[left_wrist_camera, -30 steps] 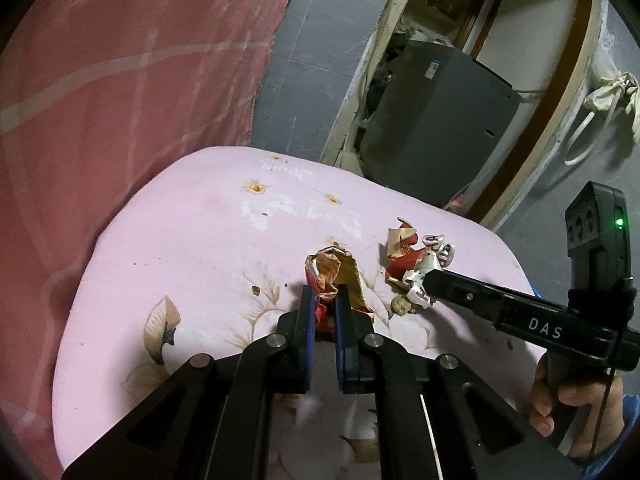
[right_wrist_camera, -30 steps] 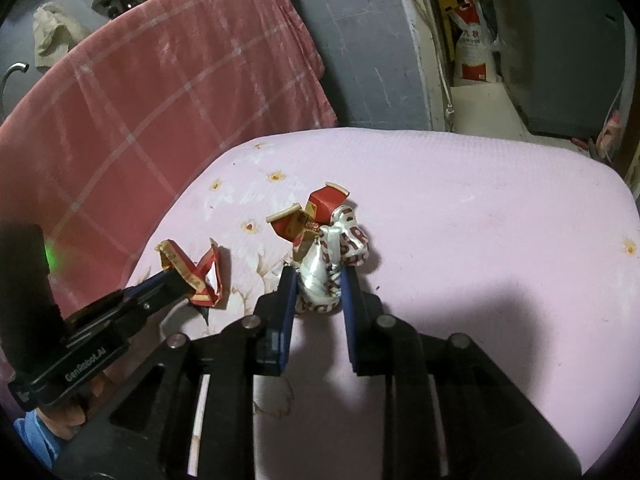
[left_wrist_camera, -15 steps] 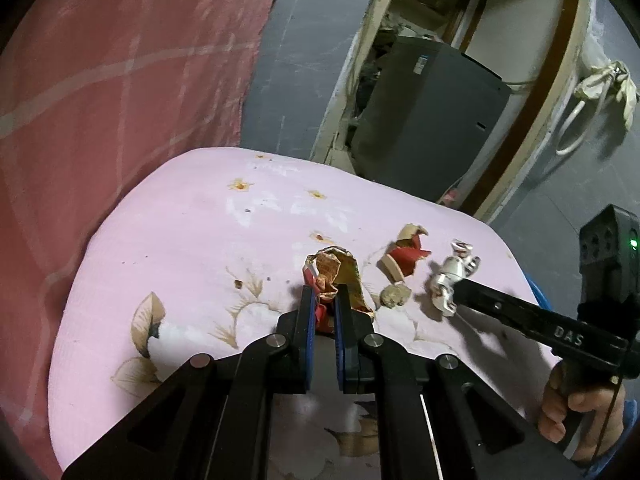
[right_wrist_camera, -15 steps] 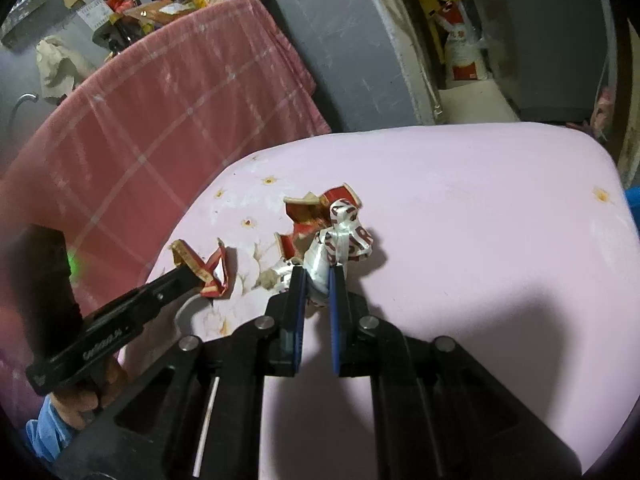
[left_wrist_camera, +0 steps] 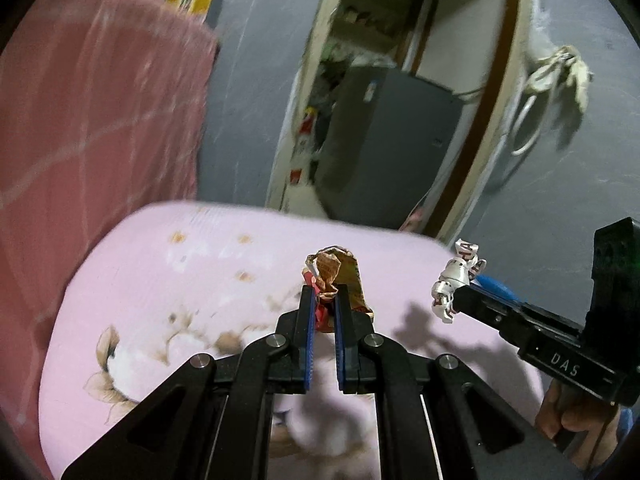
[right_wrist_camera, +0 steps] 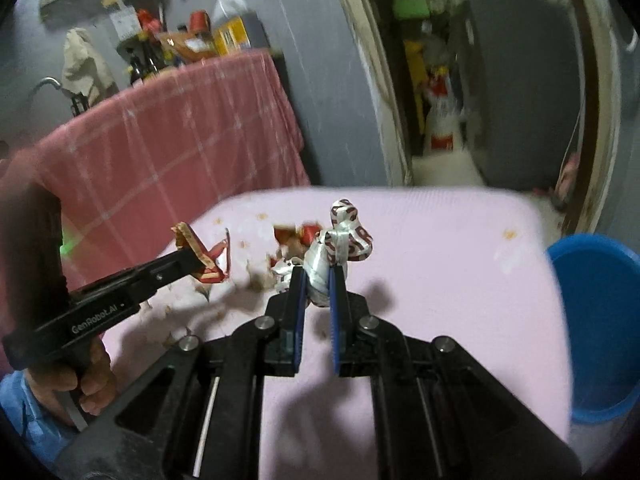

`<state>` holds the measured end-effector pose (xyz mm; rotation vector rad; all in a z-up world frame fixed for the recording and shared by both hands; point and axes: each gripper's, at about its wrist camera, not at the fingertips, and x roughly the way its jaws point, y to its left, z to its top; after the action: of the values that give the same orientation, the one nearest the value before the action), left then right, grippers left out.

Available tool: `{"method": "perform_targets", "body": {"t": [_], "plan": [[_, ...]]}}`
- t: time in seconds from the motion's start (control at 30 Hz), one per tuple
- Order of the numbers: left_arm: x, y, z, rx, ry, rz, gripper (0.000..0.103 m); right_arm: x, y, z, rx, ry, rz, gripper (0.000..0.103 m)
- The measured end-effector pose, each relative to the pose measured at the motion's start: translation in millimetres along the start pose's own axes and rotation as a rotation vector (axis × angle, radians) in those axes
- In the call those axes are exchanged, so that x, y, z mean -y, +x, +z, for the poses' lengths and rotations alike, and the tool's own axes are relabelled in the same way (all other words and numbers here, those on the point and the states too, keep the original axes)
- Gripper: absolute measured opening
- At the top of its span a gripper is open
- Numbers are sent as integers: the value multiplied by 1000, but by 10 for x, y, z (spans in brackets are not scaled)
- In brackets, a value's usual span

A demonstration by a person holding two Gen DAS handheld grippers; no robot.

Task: Collect trash
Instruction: 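Lift both wrappers and carry them over the blue basin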

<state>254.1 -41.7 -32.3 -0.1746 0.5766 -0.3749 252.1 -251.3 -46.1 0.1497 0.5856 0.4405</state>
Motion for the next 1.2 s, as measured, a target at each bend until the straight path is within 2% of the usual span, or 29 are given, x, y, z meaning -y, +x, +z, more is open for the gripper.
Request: {"method": "perform_targets", "body": {"t": [0.17,0.37,0.63,0.9,1.07,1.2], "plan": [[332,-137,178,110,58,-32,6,-7,-454,159,156,-43,-62,11],[776,-235,420,216,116,-91,7,105,-997,315,298,-79,-159,11],[1398,-130,540,268,190,-180,7,468,-1595,403,415,-80,-312,11],[2066,185,450,233,245,-278,7,979,-1932,282,421,-53,-460,11],[2393,467,326,181,269,-313,7,1302,-1971,123,382,-14,-508,11],[2509,658,217,141,283,-320,7,1530,-1922,-32,344,20,-529,11]]}}
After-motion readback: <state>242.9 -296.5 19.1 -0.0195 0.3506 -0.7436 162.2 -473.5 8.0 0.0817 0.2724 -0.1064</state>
